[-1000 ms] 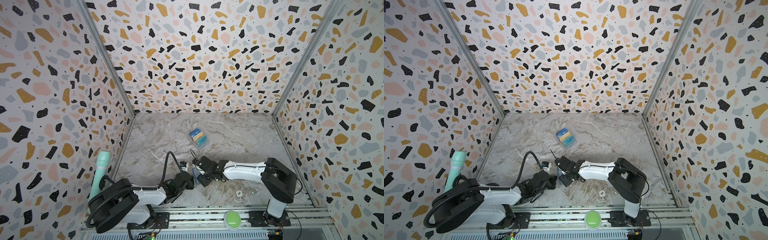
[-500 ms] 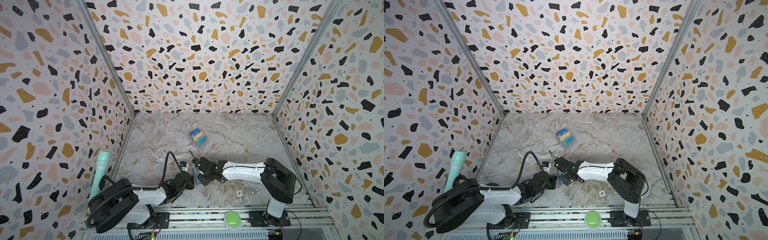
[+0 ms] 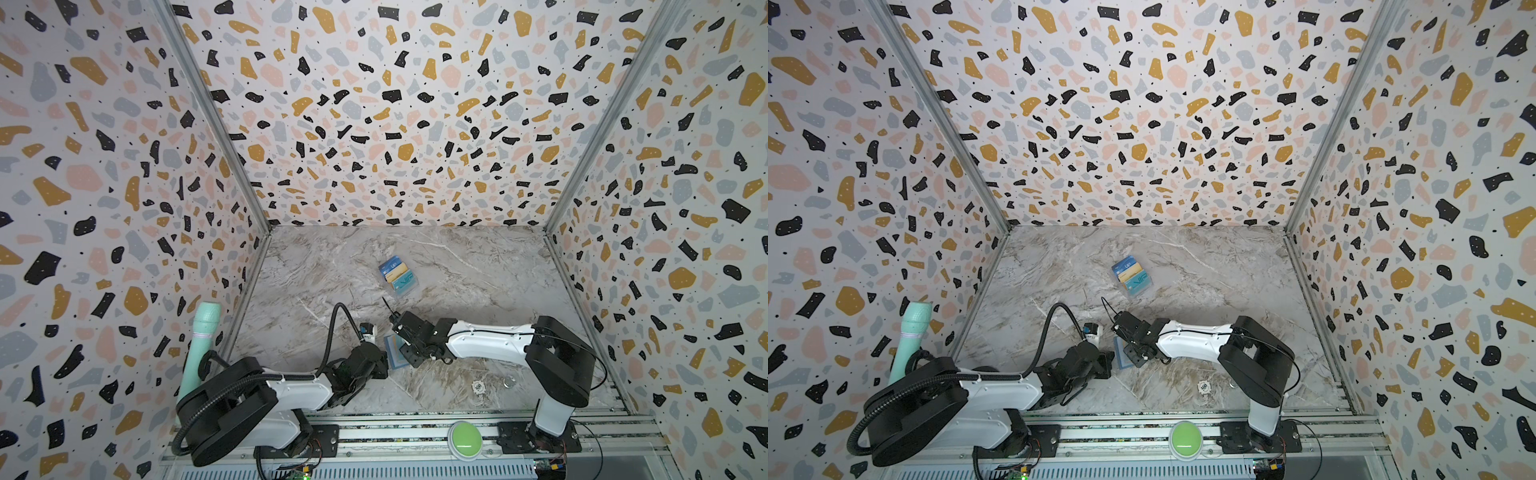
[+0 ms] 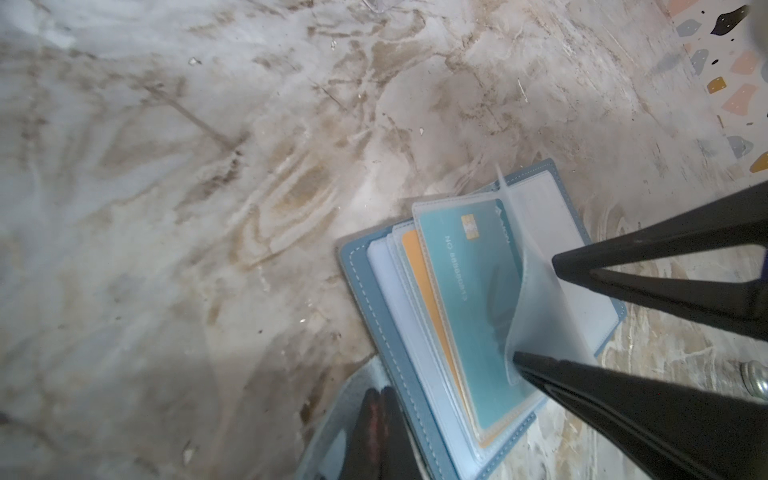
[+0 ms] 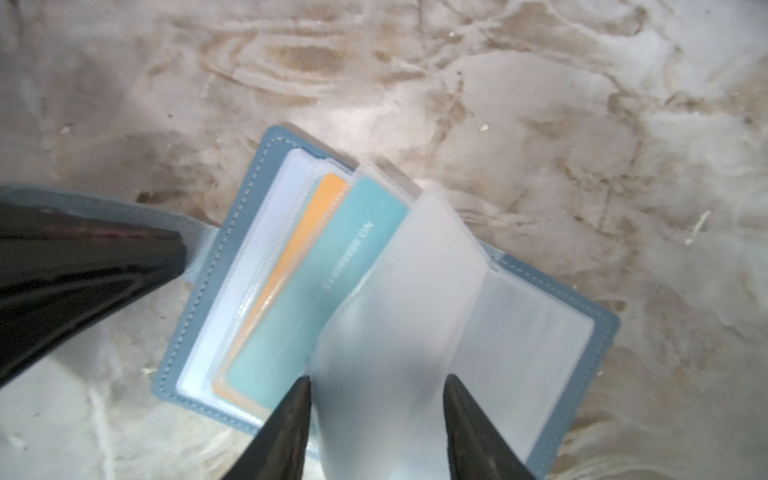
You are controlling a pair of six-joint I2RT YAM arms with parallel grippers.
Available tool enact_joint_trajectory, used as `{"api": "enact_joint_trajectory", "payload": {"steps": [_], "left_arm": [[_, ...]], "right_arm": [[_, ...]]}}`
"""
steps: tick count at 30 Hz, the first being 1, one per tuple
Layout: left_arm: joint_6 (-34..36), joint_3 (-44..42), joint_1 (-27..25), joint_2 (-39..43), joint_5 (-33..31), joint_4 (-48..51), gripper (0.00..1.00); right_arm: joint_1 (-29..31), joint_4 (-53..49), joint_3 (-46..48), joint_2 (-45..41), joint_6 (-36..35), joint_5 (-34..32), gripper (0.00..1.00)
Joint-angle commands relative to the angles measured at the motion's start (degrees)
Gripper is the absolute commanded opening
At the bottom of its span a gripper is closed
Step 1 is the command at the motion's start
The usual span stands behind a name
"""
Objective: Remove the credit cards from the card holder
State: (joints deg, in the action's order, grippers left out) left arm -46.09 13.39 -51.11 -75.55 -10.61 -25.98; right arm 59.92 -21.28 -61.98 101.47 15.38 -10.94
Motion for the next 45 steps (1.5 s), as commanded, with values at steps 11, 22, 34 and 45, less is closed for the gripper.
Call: {"api": "enact_joint_trajectory", "payload": {"steps": [11,22,34,45], "left_arm": [[0.7,0.0,-0.1,-1.4,-0.2,0.8,0.00],[1.2,0.3,-0.1,-1.5,0.0,0.6,0.00],[2.8,0.1,-0.1,2.6,-1.0,3.0,0.00],[5.3,1.3,-0.1,5.9,-1.8,5.8,0.00]], "right_arm": [[-2.2,-3.6,1.3,-4.5,1.6,-4.5,0.49],[-4.8,-5.1,4.3,-7.7,2.8,-5.5,0.48],[-7.1,-5.8,6.4,-10.0,3.6,-3.6,0.48],[-10.5,-6.6,8.9,-16.0,3.0,-2.9,0.48]]}}
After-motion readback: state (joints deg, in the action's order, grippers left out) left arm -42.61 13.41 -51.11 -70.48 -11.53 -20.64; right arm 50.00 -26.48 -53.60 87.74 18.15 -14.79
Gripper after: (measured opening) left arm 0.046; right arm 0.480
